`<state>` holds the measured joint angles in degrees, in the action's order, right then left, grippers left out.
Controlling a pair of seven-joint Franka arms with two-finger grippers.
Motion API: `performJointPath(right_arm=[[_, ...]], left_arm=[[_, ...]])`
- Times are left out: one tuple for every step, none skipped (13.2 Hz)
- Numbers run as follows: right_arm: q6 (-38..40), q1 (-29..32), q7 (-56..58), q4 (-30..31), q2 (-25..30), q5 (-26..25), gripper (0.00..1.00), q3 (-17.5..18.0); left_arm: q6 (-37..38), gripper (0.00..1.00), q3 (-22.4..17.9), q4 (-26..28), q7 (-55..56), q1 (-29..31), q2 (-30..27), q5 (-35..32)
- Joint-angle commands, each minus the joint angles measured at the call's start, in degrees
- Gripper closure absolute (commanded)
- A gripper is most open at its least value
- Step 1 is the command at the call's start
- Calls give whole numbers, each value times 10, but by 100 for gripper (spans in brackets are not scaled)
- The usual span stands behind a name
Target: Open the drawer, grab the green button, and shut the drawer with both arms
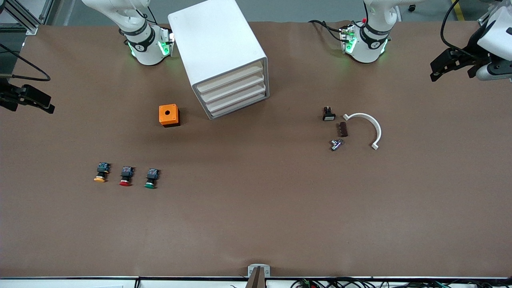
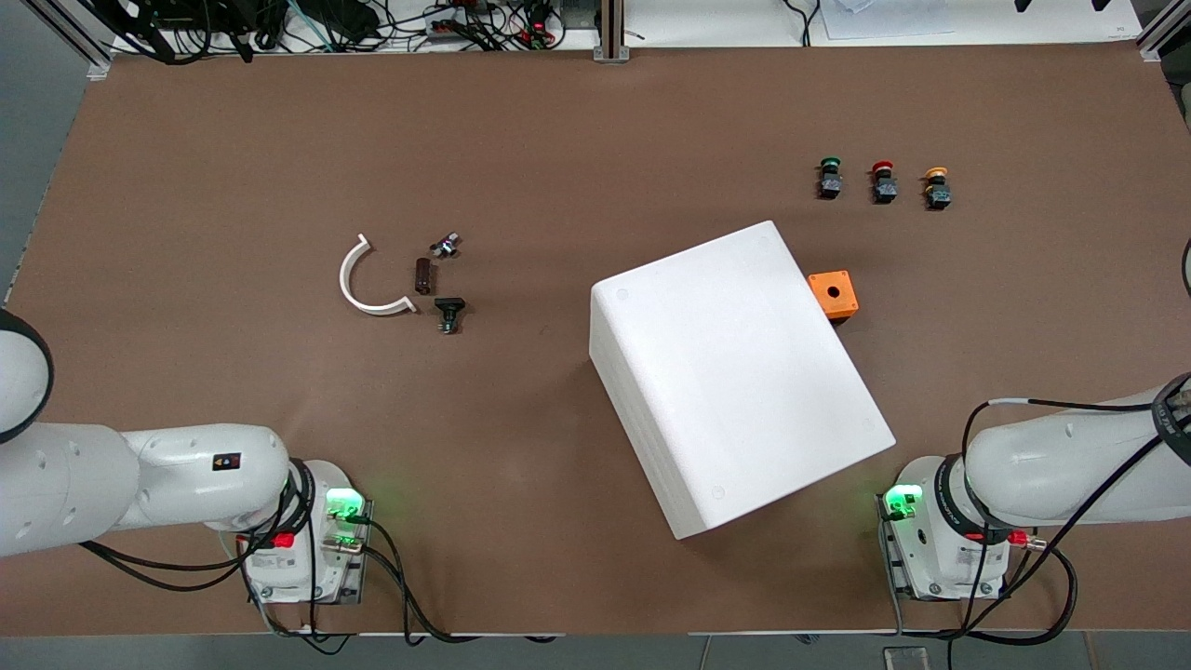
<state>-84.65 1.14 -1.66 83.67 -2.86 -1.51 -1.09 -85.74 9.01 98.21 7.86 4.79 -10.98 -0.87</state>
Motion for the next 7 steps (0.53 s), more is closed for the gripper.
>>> performJointPath(right_arm=[[6,9,5,-7,-1,7,0,7],[6,9,4,-7,-1,7,0,7],[6,8,5,-7,-1,7,0,7],[6,8,4,-7,-1,7,0,7],[6,8,4,-7,-1,7,0,8],[6,8,4,-7,-1,7,0,8],[6,7,4,-7,-1,7,0,8]], left_arm=[[-1,0,0,-25,-14,9,17,7],[-1,0,0,-30,-14,9,24,7],[-1,0,0,-34,-13,10,27,7],[-1,0,1,-36,-12,12,31,6],[-1,0,2,-44,-12,14,39,6],[0,0,7,-54,-13,27,47,6],[0,0,20,-61,-13,36,54,6]])
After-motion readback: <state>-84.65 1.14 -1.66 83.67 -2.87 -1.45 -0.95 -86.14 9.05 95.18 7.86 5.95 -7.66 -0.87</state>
